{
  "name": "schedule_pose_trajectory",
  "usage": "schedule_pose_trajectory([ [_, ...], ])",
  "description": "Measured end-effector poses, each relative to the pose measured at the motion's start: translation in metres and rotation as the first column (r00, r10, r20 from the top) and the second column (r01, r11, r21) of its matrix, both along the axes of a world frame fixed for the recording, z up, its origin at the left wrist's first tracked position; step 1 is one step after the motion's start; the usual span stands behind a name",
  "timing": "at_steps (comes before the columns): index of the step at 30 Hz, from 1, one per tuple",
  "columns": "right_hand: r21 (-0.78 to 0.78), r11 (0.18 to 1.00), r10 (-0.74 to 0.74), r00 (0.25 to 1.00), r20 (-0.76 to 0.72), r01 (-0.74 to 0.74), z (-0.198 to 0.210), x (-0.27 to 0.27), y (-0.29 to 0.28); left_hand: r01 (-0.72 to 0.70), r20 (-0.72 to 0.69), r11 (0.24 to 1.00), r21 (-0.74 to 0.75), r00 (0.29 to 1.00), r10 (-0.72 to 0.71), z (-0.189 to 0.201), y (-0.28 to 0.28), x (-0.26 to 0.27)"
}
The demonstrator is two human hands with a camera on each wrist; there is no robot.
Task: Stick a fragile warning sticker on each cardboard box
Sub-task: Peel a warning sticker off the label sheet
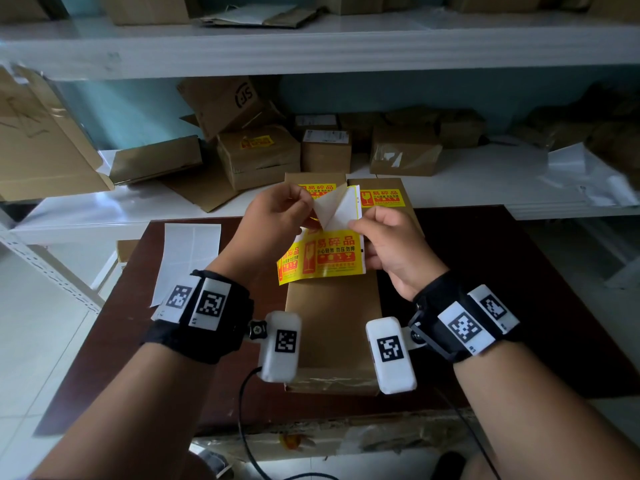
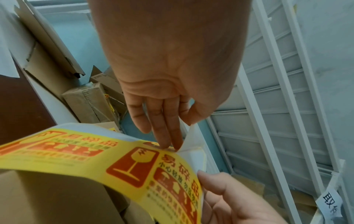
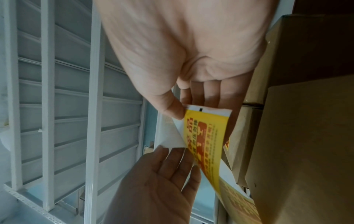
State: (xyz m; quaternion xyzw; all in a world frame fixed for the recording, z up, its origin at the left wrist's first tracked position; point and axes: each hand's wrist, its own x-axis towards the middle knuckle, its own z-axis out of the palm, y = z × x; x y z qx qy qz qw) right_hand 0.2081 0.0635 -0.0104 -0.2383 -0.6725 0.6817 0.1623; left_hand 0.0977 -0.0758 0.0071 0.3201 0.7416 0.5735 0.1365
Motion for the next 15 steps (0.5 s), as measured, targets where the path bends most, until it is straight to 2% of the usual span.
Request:
schedule_pose_trajectory([
  [15, -0.05, 0.997, -0.051, 0.999, 0.006, 0.051, -0.0003, 0.0033, 0.009, -0.107, 0.329, 0.98, 0.167, 0.943, 0.047, 0.0042, -0.0037, -0.0047],
])
